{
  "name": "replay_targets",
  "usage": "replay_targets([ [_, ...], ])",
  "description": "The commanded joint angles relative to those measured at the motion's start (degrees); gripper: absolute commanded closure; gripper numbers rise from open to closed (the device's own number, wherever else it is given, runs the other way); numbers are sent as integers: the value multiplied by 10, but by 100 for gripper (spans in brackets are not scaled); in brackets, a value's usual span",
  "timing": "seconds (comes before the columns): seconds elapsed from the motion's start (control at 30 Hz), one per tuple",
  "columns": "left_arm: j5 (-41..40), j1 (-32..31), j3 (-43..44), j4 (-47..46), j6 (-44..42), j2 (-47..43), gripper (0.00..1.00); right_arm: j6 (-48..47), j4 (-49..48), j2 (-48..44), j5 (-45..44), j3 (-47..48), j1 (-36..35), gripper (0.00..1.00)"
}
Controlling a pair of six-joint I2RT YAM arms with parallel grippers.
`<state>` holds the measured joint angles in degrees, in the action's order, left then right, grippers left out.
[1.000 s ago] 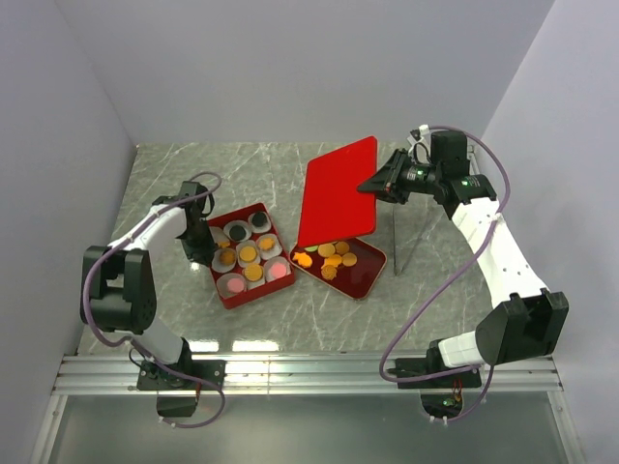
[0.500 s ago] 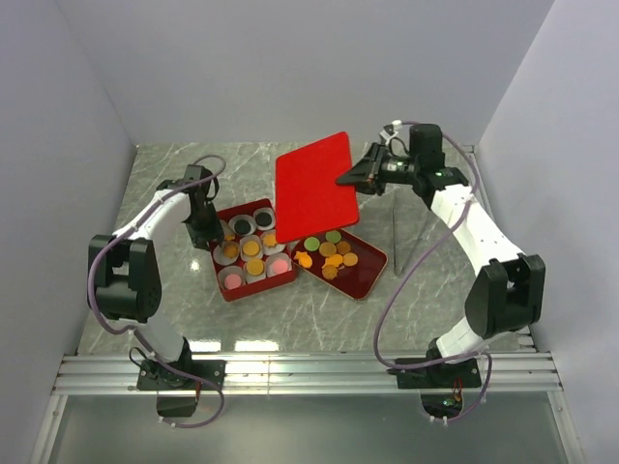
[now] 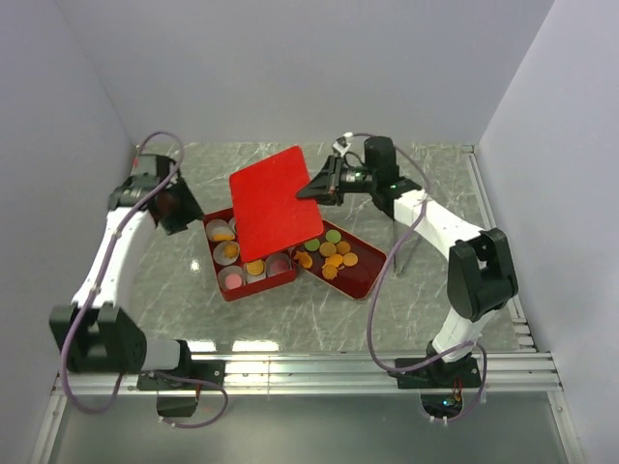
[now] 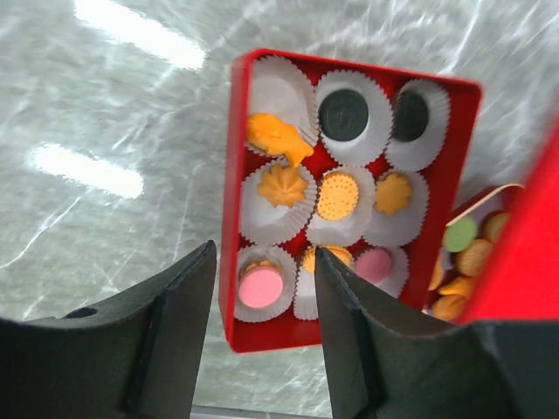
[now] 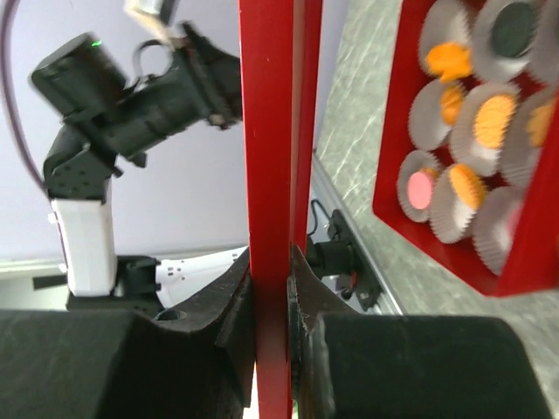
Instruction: Pack the cookies
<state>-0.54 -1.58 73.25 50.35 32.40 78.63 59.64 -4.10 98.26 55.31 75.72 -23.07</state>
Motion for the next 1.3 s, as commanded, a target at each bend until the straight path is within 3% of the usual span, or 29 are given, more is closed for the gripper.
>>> replay_targets([
  [0.0, 61, 31, -42, -34, 7, -72, 45, 71, -144, 27, -6, -20, -32, 100],
  [0.17, 112, 40, -137, -85, 31, -140, 45, 68, -149, 81, -16, 12, -73, 100],
  [0.43, 171, 41, -267, -176, 84, -177, 46, 73, -165, 136, -21, 24, -96, 100],
  [0.7, 174, 41, -294, -203, 79, -168, 47, 72, -186, 172, -21, 33, -110, 100],
  [0.97, 163, 41, -281, -196, 66, -172, 45, 117, -284, 207, -7, 36, -116, 100],
  [1.27, 166, 44, -306, -219, 68, -135, 43, 78, -240, 229, -27, 50, -121, 100],
])
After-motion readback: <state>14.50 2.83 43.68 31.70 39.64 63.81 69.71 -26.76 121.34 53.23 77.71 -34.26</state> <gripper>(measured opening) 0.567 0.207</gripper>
